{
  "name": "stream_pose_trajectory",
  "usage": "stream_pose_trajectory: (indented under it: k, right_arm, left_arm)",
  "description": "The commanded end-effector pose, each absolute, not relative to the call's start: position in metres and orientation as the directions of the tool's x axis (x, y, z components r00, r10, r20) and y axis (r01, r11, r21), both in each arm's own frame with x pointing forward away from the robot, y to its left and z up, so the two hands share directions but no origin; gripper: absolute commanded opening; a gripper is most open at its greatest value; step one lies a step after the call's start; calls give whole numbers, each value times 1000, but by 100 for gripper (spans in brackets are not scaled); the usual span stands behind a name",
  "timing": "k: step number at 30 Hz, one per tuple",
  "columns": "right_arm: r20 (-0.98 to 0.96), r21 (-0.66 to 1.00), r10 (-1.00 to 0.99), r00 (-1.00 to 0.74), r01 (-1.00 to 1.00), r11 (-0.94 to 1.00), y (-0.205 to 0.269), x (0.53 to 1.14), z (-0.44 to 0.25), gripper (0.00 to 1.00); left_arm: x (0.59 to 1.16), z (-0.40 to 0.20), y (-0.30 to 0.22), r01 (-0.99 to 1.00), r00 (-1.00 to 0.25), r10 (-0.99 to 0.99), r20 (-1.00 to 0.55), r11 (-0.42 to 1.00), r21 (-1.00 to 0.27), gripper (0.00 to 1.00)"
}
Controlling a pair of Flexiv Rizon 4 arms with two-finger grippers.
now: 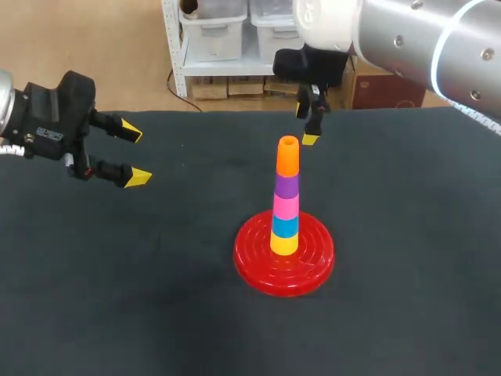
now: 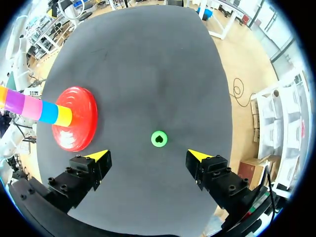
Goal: Pick up and stack the cylinders on the red base in this order: pink,purple,orange,green
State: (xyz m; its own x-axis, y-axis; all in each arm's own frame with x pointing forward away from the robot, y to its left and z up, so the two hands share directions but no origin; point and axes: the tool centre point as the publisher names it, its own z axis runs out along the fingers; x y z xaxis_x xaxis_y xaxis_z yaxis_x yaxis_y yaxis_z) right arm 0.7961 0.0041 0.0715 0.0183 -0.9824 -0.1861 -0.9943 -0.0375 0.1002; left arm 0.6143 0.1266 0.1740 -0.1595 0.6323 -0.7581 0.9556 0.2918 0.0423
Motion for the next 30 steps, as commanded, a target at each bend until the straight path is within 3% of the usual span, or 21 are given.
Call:
stream_pose_trajectory:
  k: [1, 9, 30]
  right_arm:
    - [-193, 75, -981, 19, -997, -34, 1, 788, 71, 100]
    - [-164, 45, -985, -51, -998, 44, -10, 777, 58, 100]
    - [-24, 89, -999, 36, -995, -38, 24, 805, 34, 100]
  left_arm:
    - [614, 172, 128, 956, -155, 629, -761, 291, 46, 100]
    - [614, 172, 128, 956, -155, 629, -761, 291, 46, 100]
    - [614, 172, 128, 956, -155, 629, -761, 291, 46, 100]
